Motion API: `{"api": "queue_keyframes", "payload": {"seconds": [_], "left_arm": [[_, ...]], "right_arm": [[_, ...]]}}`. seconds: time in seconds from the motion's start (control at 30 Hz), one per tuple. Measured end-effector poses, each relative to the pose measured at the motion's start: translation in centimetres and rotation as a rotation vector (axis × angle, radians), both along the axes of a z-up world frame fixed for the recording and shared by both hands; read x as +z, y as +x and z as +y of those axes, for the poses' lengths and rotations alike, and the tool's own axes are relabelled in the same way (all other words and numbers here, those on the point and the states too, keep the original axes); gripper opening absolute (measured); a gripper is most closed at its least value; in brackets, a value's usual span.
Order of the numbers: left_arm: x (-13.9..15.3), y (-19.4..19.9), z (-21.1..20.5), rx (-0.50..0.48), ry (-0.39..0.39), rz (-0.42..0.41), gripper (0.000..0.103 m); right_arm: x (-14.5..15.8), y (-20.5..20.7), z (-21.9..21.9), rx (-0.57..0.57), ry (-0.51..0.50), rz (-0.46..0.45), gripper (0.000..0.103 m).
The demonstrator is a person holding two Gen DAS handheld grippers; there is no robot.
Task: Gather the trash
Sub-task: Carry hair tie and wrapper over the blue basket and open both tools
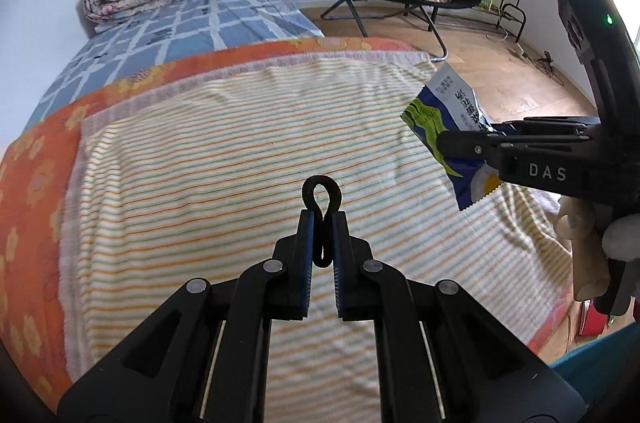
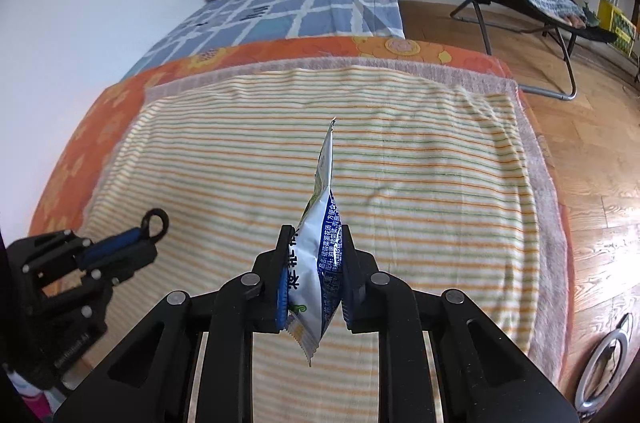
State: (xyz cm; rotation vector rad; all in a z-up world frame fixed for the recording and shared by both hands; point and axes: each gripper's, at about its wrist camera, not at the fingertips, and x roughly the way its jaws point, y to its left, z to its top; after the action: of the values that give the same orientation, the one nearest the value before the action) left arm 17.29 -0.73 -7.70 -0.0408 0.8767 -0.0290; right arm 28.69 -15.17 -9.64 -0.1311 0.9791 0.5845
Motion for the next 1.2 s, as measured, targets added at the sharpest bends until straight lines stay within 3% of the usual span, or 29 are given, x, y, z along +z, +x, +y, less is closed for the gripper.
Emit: {"api": "queue_keyframes", "payload": {"seconds": [0.3,0.63,0.9,1.2], "left_arm": [[3.9,-5.7,-0.5,0.008,-0.008,-0.049,0.007],[4.7,-12.8,-1.6,0.016,-0.016,-0.054,0.007],[4.6,-17.7,-1.0,0.050,-0.055,-0.050,0.007],[2.4,-22.1,-2.1,0.045,-0.043,-0.007,0.007]], "right_arm": [[4.0,-5.8,-1.1,0.047,0.024,-0.066,0.018],[5.8,-13.9,-2.9,0.148,0.048,-0.110,0.018],[5.3,-20.3,-4.2,0.240,0.044,-0.137,0.018],[2.2,-25.4,-5.1,0.331,0.019,-0.073,0.018]]}}
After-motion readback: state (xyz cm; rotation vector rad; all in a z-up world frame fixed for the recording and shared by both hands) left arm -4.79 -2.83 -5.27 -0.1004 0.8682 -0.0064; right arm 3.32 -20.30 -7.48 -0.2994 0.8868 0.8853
